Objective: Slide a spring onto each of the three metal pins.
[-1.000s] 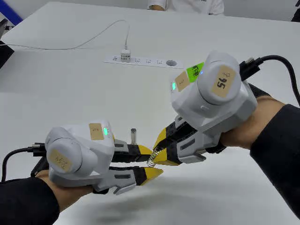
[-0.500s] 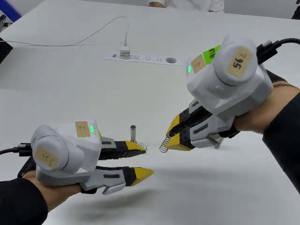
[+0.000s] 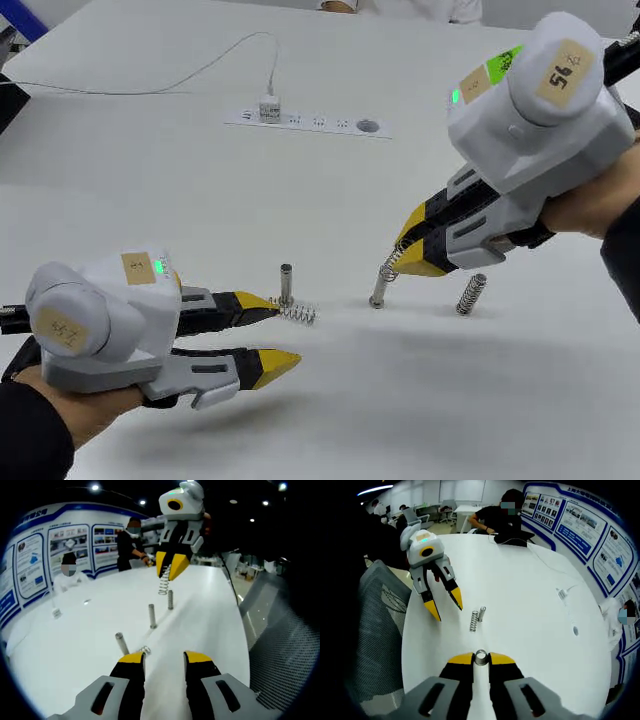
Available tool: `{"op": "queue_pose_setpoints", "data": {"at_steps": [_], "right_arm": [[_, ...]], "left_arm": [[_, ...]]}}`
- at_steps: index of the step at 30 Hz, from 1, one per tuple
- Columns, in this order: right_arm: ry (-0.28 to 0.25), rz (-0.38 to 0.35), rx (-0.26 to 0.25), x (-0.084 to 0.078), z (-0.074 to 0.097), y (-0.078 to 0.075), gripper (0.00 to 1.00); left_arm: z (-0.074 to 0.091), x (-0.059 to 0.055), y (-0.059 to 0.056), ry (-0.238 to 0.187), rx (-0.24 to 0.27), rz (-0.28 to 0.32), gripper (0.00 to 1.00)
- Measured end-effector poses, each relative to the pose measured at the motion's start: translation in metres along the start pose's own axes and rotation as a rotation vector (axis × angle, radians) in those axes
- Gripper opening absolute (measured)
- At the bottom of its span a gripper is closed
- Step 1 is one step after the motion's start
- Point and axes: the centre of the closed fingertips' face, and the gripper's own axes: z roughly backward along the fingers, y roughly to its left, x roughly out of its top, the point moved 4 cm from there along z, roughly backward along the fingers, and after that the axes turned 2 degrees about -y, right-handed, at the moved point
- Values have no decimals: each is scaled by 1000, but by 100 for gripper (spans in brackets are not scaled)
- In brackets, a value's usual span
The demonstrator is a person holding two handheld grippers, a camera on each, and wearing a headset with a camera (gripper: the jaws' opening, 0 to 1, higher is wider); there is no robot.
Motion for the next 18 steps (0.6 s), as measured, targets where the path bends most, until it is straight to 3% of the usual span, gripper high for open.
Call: {"op": "queue_pose_setpoints", "data": {"at_steps": [9, 18], "right_arm": [[32, -12, -13, -8, -8, -19, 12], [60, -22, 15, -9, -25, -28, 12]], "left_arm": [[0, 1, -1, 0, 1, 4, 33], [2, -1, -1, 3, 3, 13, 33]]}}
